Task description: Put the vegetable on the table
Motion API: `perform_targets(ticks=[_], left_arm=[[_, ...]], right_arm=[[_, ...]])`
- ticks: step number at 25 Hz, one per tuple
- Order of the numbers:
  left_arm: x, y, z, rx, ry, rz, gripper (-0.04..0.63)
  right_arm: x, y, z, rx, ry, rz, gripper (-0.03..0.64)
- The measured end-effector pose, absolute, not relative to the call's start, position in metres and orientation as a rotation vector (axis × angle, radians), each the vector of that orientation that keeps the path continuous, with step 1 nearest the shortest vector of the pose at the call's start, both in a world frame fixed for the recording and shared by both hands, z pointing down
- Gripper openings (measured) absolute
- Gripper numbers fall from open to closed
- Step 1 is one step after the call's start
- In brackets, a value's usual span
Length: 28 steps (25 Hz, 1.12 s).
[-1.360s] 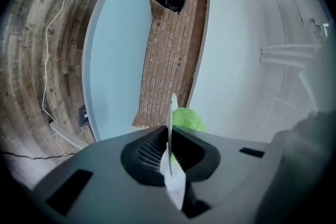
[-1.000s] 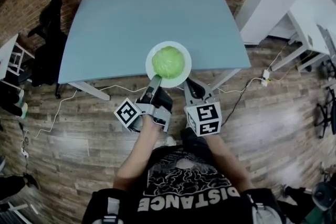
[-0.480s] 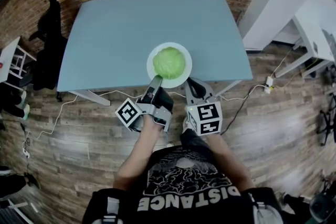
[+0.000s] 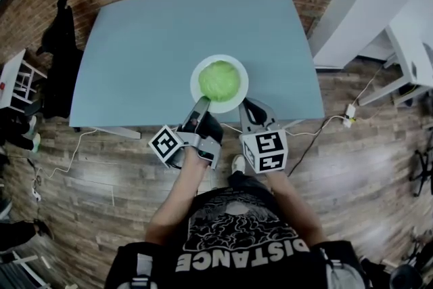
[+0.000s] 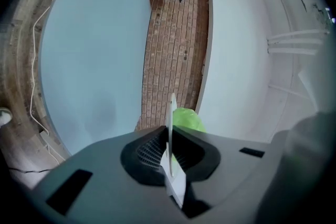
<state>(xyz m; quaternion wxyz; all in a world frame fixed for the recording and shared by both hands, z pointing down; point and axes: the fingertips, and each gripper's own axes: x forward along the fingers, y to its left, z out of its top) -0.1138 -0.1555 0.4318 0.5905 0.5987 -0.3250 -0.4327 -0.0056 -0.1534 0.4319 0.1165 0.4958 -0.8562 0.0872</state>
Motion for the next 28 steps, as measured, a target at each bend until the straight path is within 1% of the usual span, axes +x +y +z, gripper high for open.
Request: perform_targets(ticks=[8, 16, 28], left_arm=[[-0.085, -0.190, 0.440, 1.406, -0.771, -1.008, 0.018], [-0.073, -0.205, 0.459, 1.386, -0.810, -1.039, 0.018], [-0.086, -0.214, 0.482, 1.365, -0.876, -1.049, 0.018]], right_arm=[[0.022, -0.190, 0.440, 1.420, -2.523, 0.271, 0.009], [0.040, -0.211, 0.449, 1.378, -2.540, 0.273, 0.009], [0.039, -0.226, 0.461, 1.338, -2.553, 0.281, 0.009]])
